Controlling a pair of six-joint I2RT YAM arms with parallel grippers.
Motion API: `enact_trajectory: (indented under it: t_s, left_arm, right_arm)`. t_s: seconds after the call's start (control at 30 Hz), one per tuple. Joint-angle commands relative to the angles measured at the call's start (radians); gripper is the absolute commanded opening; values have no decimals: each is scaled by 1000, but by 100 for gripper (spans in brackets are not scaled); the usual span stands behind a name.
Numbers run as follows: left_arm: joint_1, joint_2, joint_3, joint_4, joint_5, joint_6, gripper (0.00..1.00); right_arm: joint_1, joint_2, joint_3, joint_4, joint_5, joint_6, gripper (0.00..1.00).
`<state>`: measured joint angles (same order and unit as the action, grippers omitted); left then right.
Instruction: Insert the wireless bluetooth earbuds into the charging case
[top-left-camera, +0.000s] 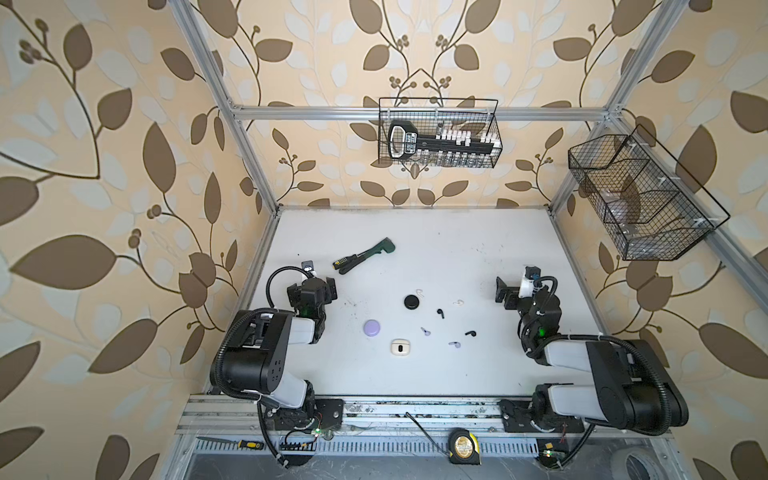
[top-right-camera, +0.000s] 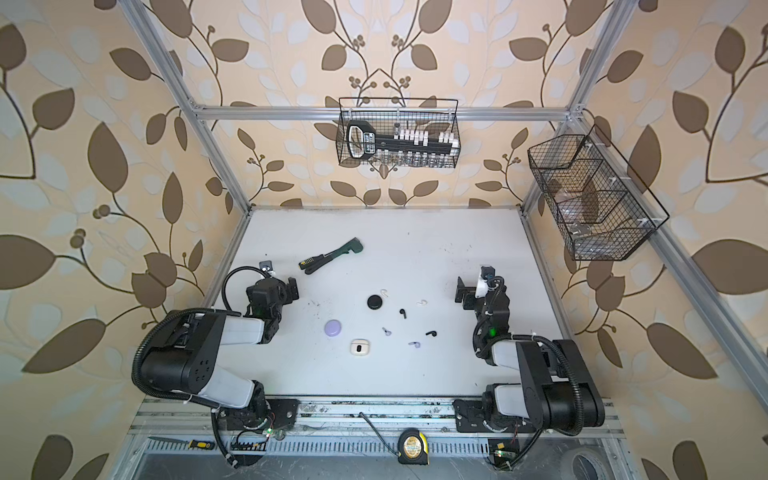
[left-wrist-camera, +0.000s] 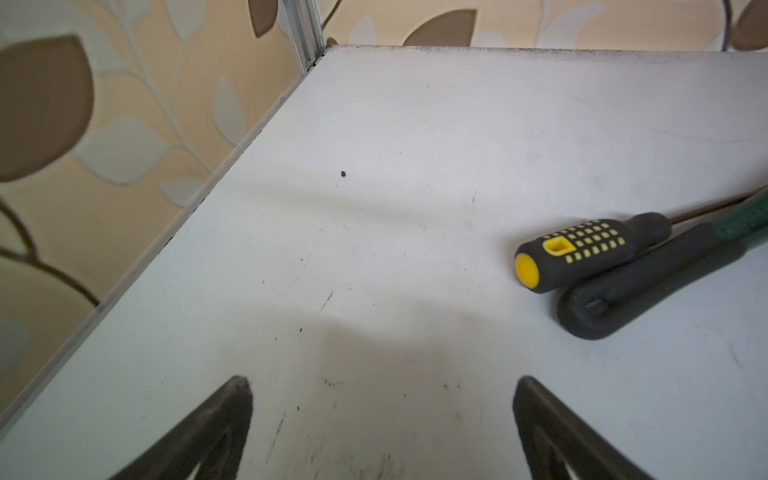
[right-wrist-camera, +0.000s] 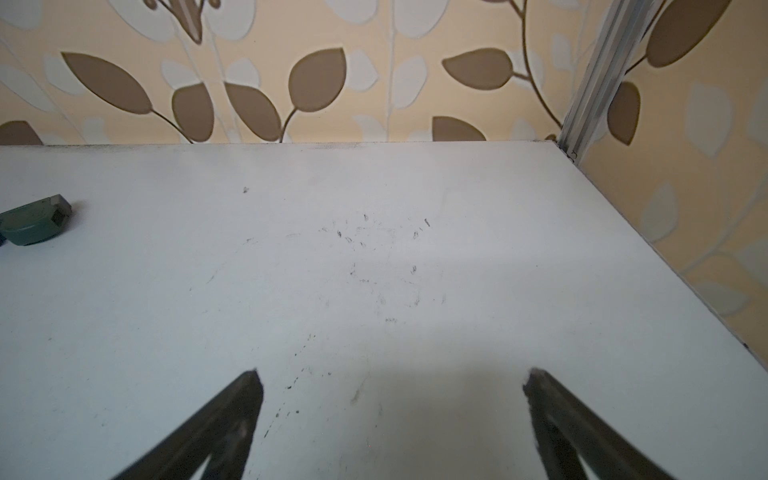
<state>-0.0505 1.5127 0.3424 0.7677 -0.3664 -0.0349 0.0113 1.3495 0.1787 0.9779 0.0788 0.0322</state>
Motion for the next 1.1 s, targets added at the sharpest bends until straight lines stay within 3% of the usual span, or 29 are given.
enact_trajectory:
  t_s: [0.0, 1.07]
  left_arm:
    - [9, -14, 23, 20, 9, -19, 99]
    - [9, -15, 21, 22, 11, -19, 99]
  right_arm:
    - [4, -6, 8, 16, 19, -17, 100]
    - [13, -7, 5, 21, 35, -23, 100]
